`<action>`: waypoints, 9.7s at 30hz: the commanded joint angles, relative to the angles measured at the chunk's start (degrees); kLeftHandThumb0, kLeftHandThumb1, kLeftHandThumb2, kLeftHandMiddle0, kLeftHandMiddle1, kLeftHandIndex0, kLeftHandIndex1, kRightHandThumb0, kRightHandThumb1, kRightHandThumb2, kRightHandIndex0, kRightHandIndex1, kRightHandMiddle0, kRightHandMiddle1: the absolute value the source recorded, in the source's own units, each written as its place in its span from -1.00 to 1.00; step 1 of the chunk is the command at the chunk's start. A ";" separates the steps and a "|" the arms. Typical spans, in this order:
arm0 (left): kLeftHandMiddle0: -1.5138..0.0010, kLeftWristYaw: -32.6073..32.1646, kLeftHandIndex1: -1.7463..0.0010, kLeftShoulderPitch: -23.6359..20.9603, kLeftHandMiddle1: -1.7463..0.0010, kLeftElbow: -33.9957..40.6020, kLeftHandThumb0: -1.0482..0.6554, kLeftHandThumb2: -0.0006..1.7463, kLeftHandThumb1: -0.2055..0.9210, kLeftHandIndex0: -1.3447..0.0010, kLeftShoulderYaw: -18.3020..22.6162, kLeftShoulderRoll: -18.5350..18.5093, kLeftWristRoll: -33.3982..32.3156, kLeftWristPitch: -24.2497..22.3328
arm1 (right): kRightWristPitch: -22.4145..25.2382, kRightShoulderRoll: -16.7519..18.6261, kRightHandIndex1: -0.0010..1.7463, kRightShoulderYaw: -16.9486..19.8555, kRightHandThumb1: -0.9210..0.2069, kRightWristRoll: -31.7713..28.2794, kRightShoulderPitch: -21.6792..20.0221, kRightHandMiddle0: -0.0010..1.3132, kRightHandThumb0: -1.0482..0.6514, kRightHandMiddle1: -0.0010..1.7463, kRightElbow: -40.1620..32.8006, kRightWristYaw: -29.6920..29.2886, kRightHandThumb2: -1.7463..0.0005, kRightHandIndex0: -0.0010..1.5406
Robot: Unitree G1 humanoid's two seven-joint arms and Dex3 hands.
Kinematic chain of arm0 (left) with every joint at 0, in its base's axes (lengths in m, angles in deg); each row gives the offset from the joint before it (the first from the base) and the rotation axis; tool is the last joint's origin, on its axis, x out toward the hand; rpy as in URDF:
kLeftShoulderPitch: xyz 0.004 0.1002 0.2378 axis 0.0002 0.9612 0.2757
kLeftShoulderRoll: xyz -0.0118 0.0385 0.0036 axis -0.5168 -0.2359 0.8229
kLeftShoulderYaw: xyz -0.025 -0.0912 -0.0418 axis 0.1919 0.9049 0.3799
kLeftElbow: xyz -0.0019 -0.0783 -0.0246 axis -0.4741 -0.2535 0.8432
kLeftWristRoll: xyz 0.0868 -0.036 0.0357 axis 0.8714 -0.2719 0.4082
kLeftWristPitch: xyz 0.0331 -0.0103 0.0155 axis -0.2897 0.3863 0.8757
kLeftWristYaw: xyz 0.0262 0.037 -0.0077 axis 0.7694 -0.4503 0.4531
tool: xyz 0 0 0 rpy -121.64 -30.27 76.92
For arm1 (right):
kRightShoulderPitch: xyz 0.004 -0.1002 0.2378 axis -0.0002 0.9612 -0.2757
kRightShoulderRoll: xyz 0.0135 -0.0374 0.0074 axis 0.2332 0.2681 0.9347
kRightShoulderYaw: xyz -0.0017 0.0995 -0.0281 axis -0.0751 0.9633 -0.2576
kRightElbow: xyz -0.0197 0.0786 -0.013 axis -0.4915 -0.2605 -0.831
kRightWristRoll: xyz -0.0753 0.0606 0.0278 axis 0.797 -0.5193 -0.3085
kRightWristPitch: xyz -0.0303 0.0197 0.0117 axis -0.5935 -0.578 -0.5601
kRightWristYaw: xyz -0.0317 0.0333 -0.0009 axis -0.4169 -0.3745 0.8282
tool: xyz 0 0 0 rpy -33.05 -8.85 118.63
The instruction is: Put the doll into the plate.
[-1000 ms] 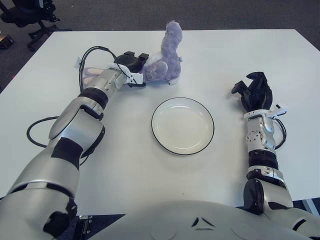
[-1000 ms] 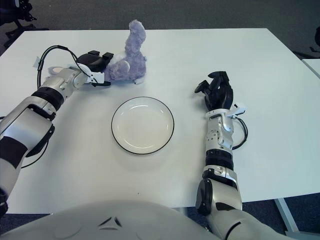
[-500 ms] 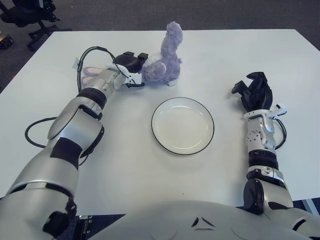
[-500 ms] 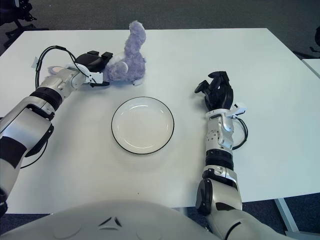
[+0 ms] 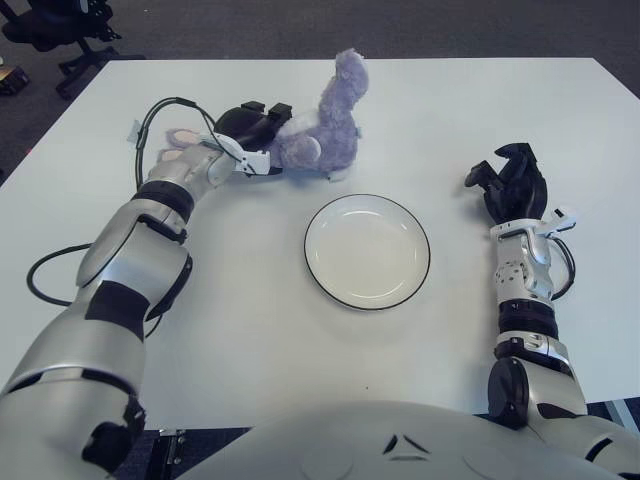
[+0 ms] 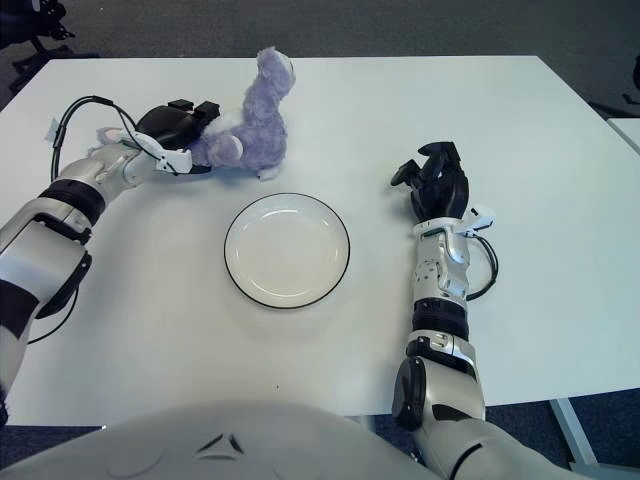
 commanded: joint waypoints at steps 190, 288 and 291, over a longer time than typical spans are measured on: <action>0.45 40.39 0.96 28.45 1.00 61.81 -0.94 -0.05 1.00 0.71 13.53 5.98 -14.02 0.48 | 11.89 -2.24 1.00 -6.19 -0.66 6.10 4.77 -0.51 -0.21 1.00 -7.63 -6.30 0.12 0.01; 0.34 22.97 -0.54 19.00 -0.49 32.62 -0.41 -0.09 1.00 0.52 51.26 17.11 -50.57 -8.47 | 23.11 -7.55 1.00 -9.00 -0.84 9.92 2.97 -0.60 -0.19 1.00 -6.83 -5.20 0.28 -0.12; 0.35 23.24 -0.85 20.11 -0.83 30.97 -0.31 -0.13 1.00 0.60 51.32 17.18 -50.81 -6.55 | 23.05 -7.55 1.00 -8.98 -0.85 9.93 2.90 -0.60 -0.19 1.00 -6.68 -5.23 0.29 -0.12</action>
